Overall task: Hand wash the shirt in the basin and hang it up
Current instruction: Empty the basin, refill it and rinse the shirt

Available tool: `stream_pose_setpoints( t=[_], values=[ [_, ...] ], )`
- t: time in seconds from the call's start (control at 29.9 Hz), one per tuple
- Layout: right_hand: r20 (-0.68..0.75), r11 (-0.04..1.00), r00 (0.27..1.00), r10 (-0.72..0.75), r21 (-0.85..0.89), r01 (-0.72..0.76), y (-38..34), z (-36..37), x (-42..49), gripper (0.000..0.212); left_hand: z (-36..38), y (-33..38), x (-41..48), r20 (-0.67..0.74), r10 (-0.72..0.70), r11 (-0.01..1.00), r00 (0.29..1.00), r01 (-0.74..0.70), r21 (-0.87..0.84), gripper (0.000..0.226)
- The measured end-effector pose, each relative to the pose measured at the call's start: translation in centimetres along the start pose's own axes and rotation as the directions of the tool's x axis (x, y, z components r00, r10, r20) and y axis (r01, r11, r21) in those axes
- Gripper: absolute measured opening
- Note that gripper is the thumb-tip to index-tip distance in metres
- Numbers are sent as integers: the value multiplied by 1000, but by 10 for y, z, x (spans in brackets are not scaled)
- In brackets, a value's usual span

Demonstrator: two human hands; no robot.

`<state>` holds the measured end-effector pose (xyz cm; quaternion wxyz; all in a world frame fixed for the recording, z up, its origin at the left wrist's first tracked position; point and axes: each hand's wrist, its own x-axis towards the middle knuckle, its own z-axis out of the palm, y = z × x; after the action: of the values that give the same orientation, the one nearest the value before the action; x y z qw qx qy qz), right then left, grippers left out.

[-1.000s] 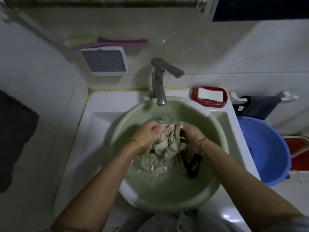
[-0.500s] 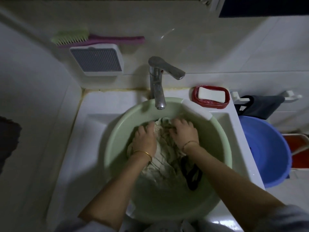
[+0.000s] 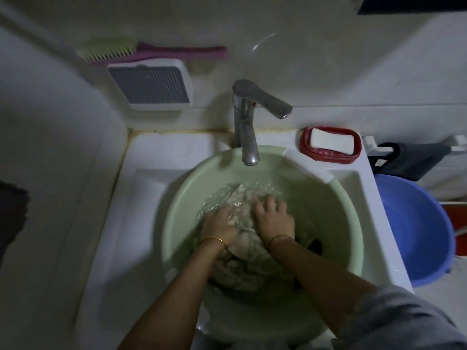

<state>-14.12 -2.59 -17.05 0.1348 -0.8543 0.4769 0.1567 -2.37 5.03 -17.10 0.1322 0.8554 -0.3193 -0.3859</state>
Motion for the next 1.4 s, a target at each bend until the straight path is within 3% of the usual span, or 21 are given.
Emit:
stream_pose_setpoints(
  t=[0.07, 0.13, 0.17, 0.23, 0.3, 0.37, 0.43, 0.5, 0.6, 0.63, 0.74, 0.8, 0.84, 0.9, 0.97, 1.0, 1.1, 1.2, 1.27, 1.4],
  values=[
    [70, 960, 995, 67, 268, -84, -4, -4, 2, 44, -7, 6, 11, 12, -78, 951, 997, 78, -299, 40],
    [76, 841, 988, 138, 518, -157, -12, -15, -1, 35, -11, 14, 16, 14, -213, 767, 977, 176, -617, 37],
    [35, 798, 991, 128, 590, -124, -18, -20, -7, 30, -13, 20, 12, 46, -284, 628, 958, 222, -746, 41],
    [-65, 769, 996, 56, 639, -2, -32, -34, -26, 27, -15, 33, -3, 184, -254, 390, 950, 275, -879, 45],
    [-140, 746, 988, 67, 665, 43, -41, -46, -42, 32, -15, 48, -16, 239, -196, 364, 951, 297, -883, 40],
    [-175, 745, 975, 137, 667, 15, -43, -55, -45, 39, -11, 54, -17, 188, -171, 422, 967, 244, -873, 40],
    [-141, 773, 976, 167, 633, -41, -40, -61, -39, 32, -9, 65, -22, 201, -101, 432, 974, 225, -874, 49],
    [-107, 812, 972, 209, 573, -112, -26, -65, -26, 29, -4, 75, -31, 206, -64, 608, 976, 202, -768, 43],
    [-37, 881, 961, 275, 411, -236, 8, -70, -4, 28, 8, 81, -37, 270, -18, 685, 963, 208, -698, 36],
    [2, 919, 964, 266, 300, -254, 15, -71, -1, 27, 7, 79, -37, 197, -37, 742, 980, 159, -651, 40],
    [112, 987, 981, 156, -59, -150, 15, -75, -7, 32, -11, 66, -30, 0, 130, 880, 992, -115, -461, 27],
    [49, 987, 999, 14, -163, -6, 3, -76, -18, 46, -26, 50, -21, -84, 147, 972, 986, -160, -172, 27],
    [4, 986, 997, -81, -143, 81, -3, -75, -23, 54, -33, 38, -15, -135, 131, 991, 982, -130, 18, 34],
    [112, 977, 973, -202, -40, 208, -15, -63, -34, 83, -41, 18, -12, -178, 78, 959, 981, -25, 284, 41],
    [320, 965, 930, -180, -126, 231, -23, -44, -42, 110, -45, 12, -21, -44, -9, 933, 999, 24, 359, 40],
    [360, 958, 921, -147, -180, 223, -24, -37, -42, 109, -47, 12, -28, 57, -46, 931, 997, 22, 364, 38],
    [266, 986, 952, -151, -26, 163, -17, -43, -26, 65, -40, 6, -40, 277, -107, 952, 955, 18, 307, 38],
    [96, 971, 986, -133, 211, 111, 0, -69, -15, 32, -22, -3, -42, 360, -147, 965, 921, 54, 257, 83],
    [31, 930, 999, -45, 366, 30, 13, -86, -19, 23, -14, -1, -43, 311, -107, 952, 944, 7, 308, 100],
    [-84, 829, 988, 129, 556, -61, 33, -116, -32, 18, -24, -2, -34, 210, 49, 989, 976, -76, 125, 52]
  ],
)
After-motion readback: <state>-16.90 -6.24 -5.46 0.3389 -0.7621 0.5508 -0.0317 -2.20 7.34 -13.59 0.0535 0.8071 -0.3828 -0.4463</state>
